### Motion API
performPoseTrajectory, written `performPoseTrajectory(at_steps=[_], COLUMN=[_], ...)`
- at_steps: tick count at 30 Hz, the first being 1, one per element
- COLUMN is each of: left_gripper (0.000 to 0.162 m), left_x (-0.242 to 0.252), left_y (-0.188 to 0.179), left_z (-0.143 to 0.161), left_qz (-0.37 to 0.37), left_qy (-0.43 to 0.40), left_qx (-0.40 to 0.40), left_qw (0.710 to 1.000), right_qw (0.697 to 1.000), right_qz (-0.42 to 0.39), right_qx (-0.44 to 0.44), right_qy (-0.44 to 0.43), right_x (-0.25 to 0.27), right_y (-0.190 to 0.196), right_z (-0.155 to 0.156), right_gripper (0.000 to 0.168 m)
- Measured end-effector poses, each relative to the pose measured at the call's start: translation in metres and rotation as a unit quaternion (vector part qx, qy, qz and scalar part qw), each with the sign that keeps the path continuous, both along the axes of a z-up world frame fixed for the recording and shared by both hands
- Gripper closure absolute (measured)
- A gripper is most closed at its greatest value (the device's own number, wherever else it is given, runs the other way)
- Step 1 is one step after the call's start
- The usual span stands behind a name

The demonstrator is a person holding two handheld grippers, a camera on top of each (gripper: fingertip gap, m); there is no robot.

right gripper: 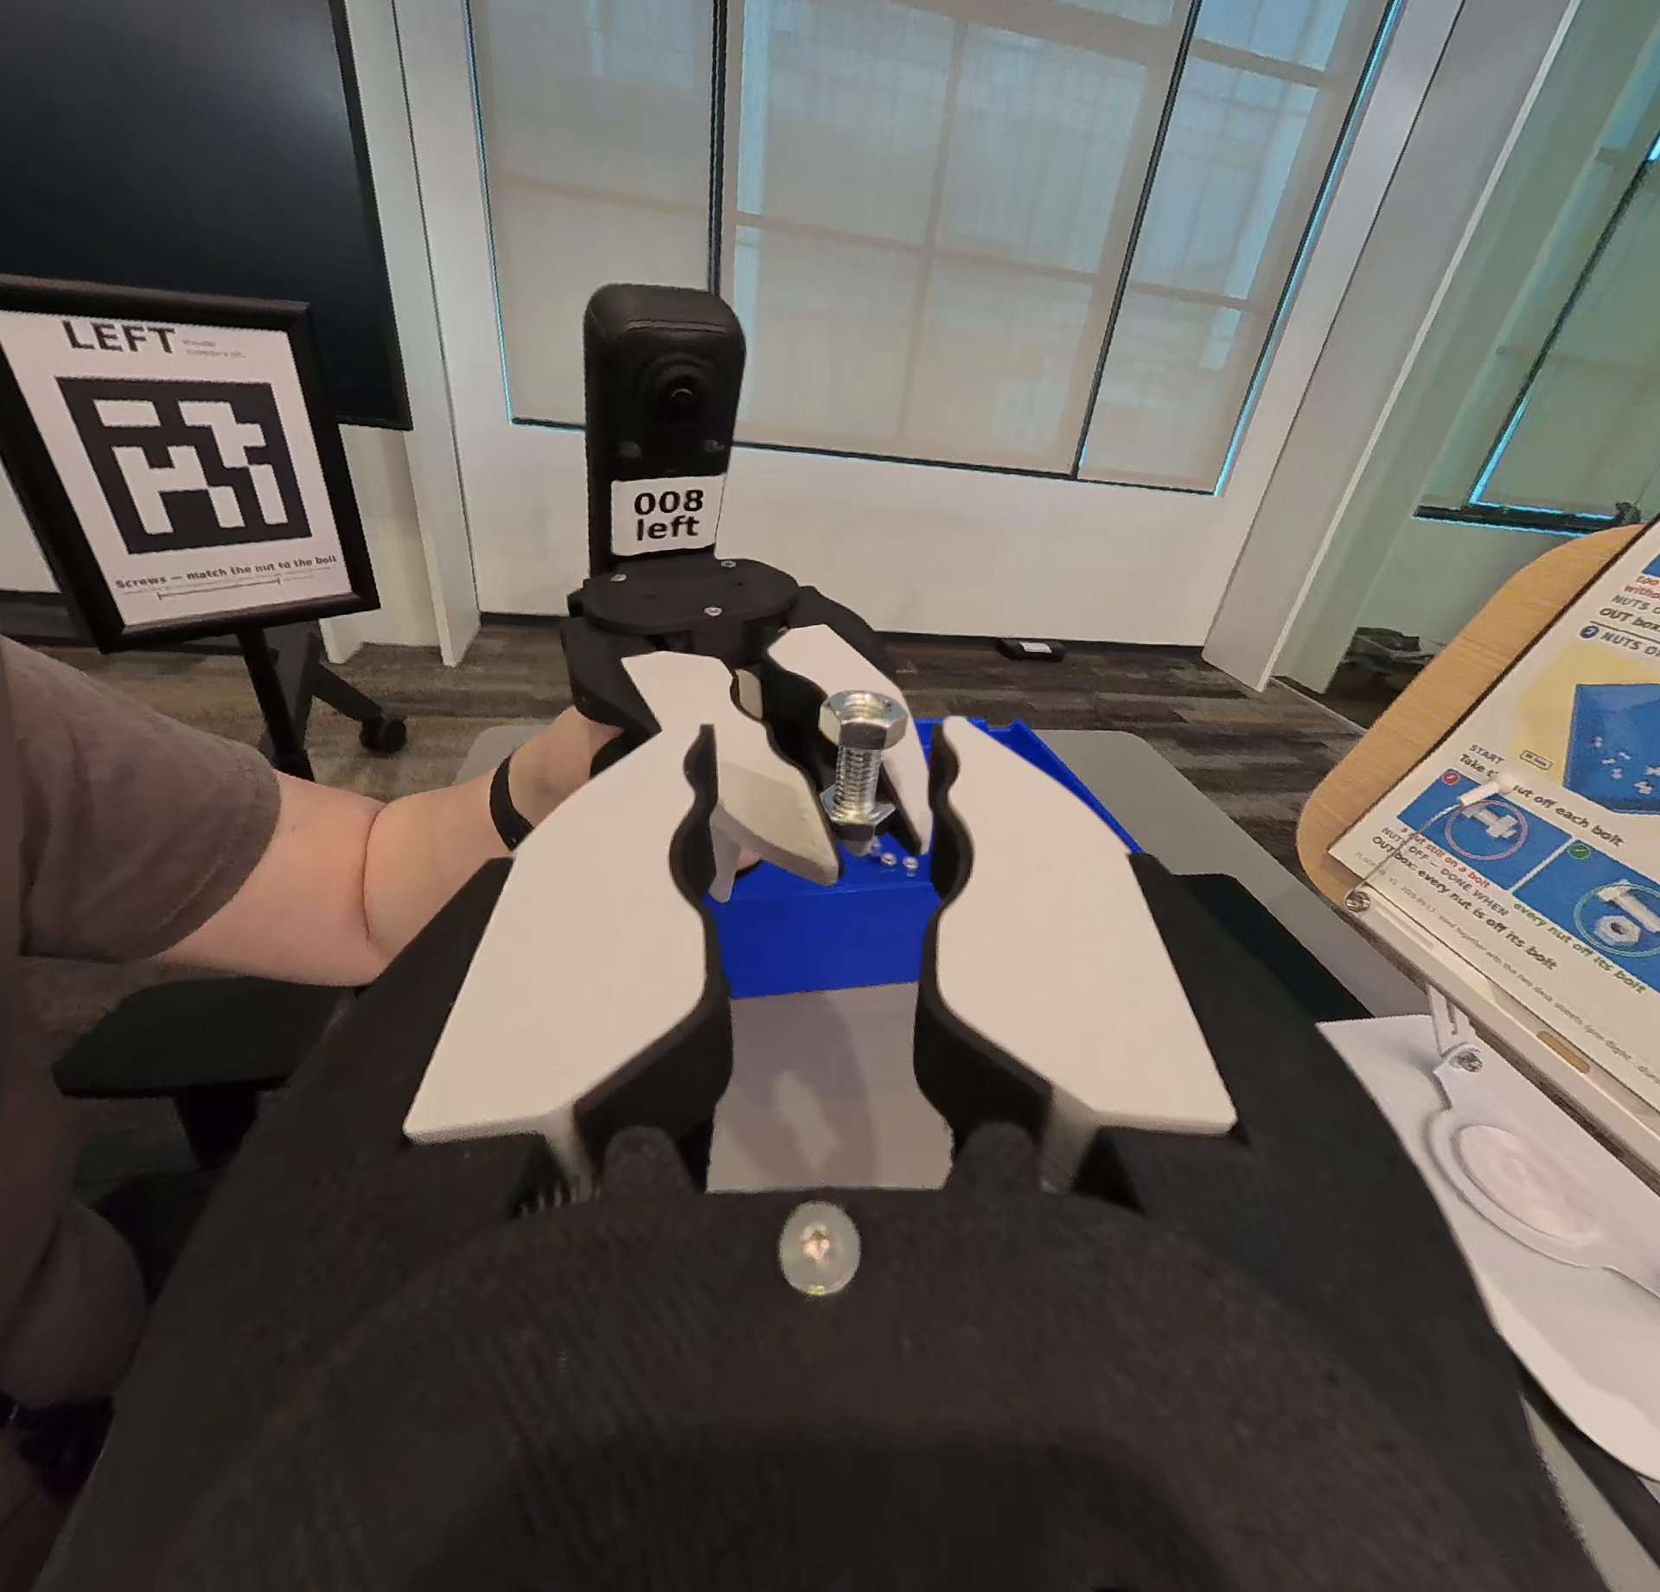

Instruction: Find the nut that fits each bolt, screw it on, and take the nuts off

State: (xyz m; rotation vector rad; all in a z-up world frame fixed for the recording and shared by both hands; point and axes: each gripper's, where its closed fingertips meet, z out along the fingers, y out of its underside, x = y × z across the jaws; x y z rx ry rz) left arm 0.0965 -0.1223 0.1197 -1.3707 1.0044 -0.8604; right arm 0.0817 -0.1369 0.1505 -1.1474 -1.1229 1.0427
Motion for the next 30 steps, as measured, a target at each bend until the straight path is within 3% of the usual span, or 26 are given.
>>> performPoseTrajectory(at_steps=[5, 30], left_gripper=[0.144, 0.144], left_x=[0.007, 0.000], left_y=[-0.004, 0.002], left_z=[-0.005, -0.003], left_qz=[-0.010, 0.007], left_qy=[0.014, 0.014], left_qx=[0.005, 0.011], left_qw=[1.000, 1.000], right_qw=[0.999, 1.000], right_qz=[0.039, 0.024], right_qx=[-0.028, -0.017], right_qy=[0.009, -0.007], right_x=[-0.007, -0.003], right_y=[-0.006, -0.007], right_z=[-0.003, -0.002], right_gripper=[0.121, 0.121])
